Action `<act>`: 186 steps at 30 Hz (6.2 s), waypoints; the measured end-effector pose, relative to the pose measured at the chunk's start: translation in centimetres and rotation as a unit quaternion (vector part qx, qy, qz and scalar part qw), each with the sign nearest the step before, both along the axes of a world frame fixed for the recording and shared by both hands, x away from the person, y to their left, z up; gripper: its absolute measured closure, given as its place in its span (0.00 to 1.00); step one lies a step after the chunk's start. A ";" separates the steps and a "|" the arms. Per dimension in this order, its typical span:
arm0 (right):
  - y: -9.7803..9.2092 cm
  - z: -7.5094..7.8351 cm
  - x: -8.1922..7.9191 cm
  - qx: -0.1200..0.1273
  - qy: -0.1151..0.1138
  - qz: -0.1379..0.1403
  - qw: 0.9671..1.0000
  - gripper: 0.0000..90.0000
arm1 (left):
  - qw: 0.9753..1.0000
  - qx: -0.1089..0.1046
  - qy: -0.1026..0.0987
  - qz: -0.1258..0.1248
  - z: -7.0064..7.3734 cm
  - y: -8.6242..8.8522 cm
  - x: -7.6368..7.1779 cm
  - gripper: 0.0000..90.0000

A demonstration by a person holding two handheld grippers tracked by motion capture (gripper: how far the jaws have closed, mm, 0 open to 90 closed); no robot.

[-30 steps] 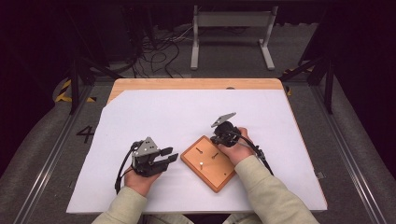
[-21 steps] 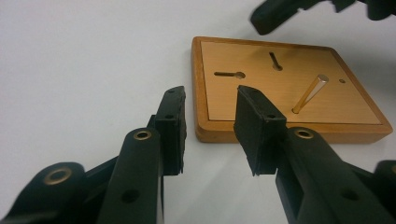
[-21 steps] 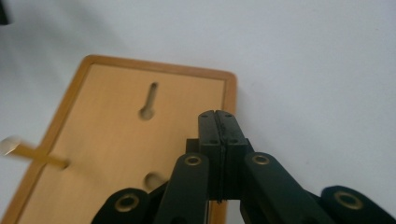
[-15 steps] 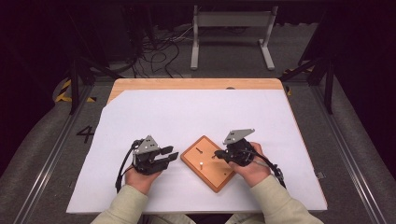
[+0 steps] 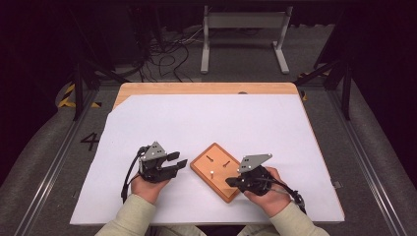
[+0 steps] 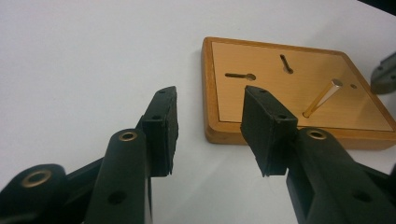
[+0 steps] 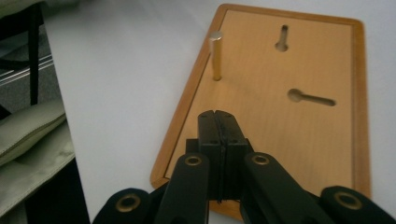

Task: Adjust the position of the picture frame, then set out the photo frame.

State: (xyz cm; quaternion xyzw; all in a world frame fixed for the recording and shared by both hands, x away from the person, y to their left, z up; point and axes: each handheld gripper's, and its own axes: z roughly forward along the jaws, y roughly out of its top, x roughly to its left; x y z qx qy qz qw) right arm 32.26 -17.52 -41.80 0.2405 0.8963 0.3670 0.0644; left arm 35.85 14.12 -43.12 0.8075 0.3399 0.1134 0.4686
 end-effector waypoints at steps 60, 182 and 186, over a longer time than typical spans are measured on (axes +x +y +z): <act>-6.7 0.6 1.9 -0.035 -0.030 -0.126 0.991 1.00 | 1.000 0.006 0.001 -0.003 -0.3 -0.4 0.2 0.59; -11.7 3.9 2.7 0.053 -0.058 -0.155 0.985 0.80 | 0.971 0.136 -0.096 -0.173 -1.5 -13.8 0.4 0.93; -11.8 4.0 2.6 0.053 -0.060 -0.154 0.985 0.80 | 0.962 0.161 -0.135 -0.177 -1.6 -14.0 -0.5 0.93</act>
